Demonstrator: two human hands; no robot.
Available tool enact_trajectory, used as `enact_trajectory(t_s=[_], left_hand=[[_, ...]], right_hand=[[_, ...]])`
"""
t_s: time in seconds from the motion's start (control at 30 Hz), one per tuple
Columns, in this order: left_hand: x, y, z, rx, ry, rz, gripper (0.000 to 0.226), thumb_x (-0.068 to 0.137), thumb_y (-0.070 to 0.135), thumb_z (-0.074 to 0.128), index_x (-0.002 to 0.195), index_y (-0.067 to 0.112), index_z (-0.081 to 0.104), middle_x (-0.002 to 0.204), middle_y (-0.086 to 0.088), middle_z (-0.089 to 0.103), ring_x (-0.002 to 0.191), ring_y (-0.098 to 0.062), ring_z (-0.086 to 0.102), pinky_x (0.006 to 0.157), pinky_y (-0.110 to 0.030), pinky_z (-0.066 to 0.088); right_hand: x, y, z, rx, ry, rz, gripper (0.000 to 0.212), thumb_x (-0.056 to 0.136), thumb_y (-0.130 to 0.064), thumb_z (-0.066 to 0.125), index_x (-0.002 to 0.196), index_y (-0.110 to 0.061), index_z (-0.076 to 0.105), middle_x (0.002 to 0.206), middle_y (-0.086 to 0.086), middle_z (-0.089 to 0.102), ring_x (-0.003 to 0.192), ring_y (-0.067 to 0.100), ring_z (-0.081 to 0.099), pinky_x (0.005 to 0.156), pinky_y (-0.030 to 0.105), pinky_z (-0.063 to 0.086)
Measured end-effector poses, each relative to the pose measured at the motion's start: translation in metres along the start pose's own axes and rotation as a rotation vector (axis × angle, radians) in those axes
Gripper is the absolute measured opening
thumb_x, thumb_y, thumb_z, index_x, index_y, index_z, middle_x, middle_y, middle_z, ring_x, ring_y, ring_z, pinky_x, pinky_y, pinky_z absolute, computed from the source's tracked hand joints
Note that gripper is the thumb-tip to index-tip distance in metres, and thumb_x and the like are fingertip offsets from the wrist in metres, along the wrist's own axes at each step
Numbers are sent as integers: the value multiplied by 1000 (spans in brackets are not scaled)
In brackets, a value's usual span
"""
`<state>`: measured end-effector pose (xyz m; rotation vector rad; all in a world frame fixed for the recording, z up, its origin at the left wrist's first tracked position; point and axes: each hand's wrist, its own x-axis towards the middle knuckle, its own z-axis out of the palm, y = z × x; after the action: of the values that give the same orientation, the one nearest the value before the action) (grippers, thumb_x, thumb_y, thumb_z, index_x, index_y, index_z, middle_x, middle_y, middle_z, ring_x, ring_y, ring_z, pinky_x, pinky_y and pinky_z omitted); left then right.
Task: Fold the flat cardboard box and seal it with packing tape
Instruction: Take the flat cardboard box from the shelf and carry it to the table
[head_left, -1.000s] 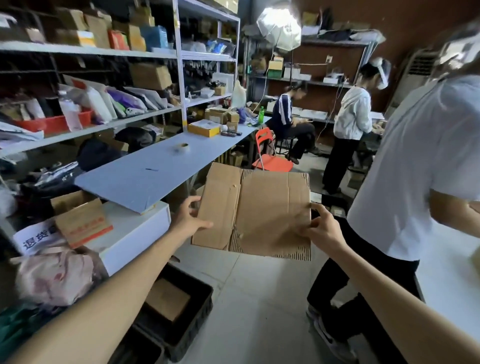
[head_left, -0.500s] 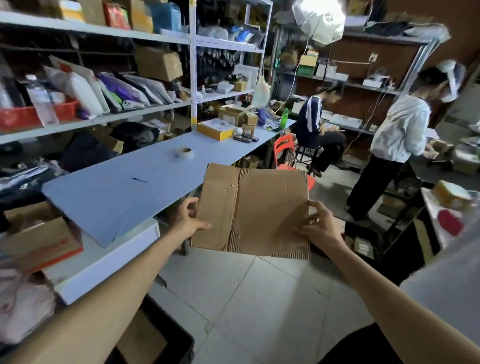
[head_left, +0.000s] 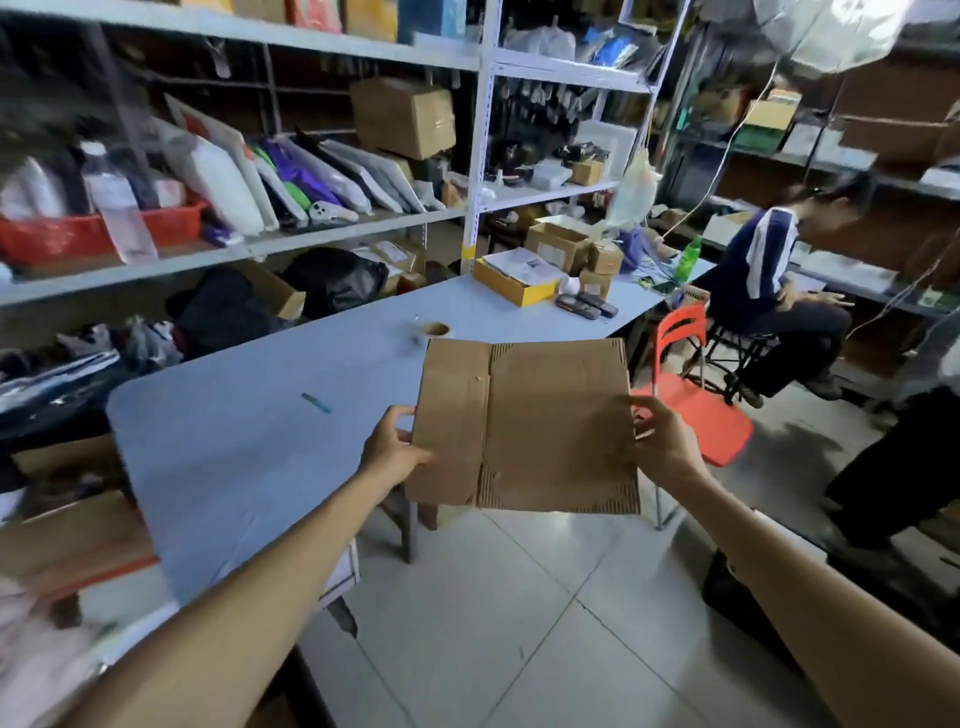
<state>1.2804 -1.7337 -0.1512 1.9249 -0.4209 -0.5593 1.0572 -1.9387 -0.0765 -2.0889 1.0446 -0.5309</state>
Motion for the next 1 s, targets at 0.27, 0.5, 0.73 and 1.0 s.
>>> enact_trajectory(t_s=[0.27, 0.5, 0.73, 1.0], left_hand=[[133, 4, 13, -7, 142, -121, 69, 71, 10, 81, 128, 21, 45, 103, -8, 57, 103, -28, 56, 87, -41, 50], [217, 1, 11, 9, 363, -252, 70, 68, 14, 83, 128, 18, 46, 107, -10, 60, 101, -30, 58, 84, -38, 50], [281, -19, -17, 15, 518, -370, 65, 64, 13, 83, 121, 18, 51, 87, -1, 60, 81, -20, 56, 67, -26, 42], [340, -61, -37, -38, 519, -488, 58, 66, 16, 82, 117, 15, 52, 86, 2, 62, 73, -14, 56, 55, -21, 38]], right_hand=[[204, 9, 69, -23, -190, -57, 65, 64, 0, 80, 125, -12, 59, 91, 6, 64, 79, 22, 60, 61, 24, 45], [348, -12, 142, -57, -415, -157, 61, 68, 9, 70, 124, -11, 59, 80, 8, 65, 76, 29, 64, 70, 40, 57], [428, -40, 228, -48, -553, -255, 53, 71, 3, 74, 121, -9, 59, 81, 11, 66, 67, 26, 61, 48, 24, 40], [474, -60, 302, -71, -604, -190, 58, 69, -10, 82, 121, -17, 56, 83, 6, 66, 68, 22, 63, 50, 25, 44]])
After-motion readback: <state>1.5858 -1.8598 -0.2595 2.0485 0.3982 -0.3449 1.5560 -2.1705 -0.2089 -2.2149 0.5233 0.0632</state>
